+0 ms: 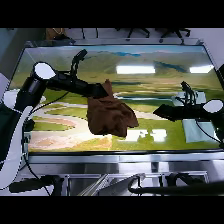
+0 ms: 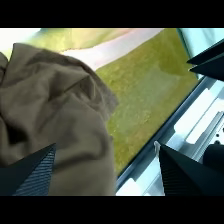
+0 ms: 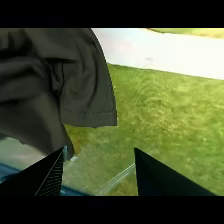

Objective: Fold the shirts.

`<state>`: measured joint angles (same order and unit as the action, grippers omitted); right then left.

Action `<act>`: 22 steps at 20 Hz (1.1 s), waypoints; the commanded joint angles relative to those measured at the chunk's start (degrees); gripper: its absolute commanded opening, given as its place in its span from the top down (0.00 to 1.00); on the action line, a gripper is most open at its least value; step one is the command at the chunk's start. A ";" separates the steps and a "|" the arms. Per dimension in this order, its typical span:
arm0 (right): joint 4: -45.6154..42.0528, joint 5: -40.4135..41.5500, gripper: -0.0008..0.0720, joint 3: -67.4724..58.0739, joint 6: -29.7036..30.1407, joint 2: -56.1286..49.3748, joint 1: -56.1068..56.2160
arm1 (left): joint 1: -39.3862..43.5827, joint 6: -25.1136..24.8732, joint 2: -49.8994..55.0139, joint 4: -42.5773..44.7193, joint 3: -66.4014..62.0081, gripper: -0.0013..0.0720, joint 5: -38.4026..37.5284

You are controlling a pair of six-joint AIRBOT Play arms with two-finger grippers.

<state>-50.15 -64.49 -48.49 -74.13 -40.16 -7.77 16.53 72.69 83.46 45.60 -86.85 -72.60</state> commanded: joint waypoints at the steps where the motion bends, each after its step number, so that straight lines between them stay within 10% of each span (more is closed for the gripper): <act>1: -0.44 -0.81 0.33 -2.54 2.38 -1.53 -0.07 | -4.26 2.51 -0.39 -0.09 -0.35 0.04 -7.15; 4: -0.15 -1.79 0.33 -3.32 2.38 -6.49 0.04 | -13.99 3.41 -3.15 -0.04 3.19 0.04 -11.93; 9: 7.91 -1.29 0.33 -3.32 9.31 -18.51 0.17 | -25.07 -0.76 -5.92 -0.98 21.90 0.04 4.26; 13: 14.88 3.74 0.33 -3.34 16.41 -28.76 4.94 | -23.56 -10.01 2.69 -13.51 24.65 0.04 12.81; 20: 19.82 12.66 0.34 -5.46 21.07 -37.83 14.21 | -16.63 -9.53 23.04 -14.19 6.69 0.05 17.57; 21: 19.82 12.63 0.44 -6.10 21.09 -38.21 14.95 | -16.28 -9.07 24.92 -14.14 4.63 0.06 16.74; 22: 20.06 12.57 0.63 -6.78 22.27 -38.25 15.50 | -15.67 -8.41 26.80 -14.10 2.64 0.30 15.52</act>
<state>-30.33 -54.24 -53.93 -54.33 -76.38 5.34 -0.89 63.33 104.16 32.08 -78.26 -56.49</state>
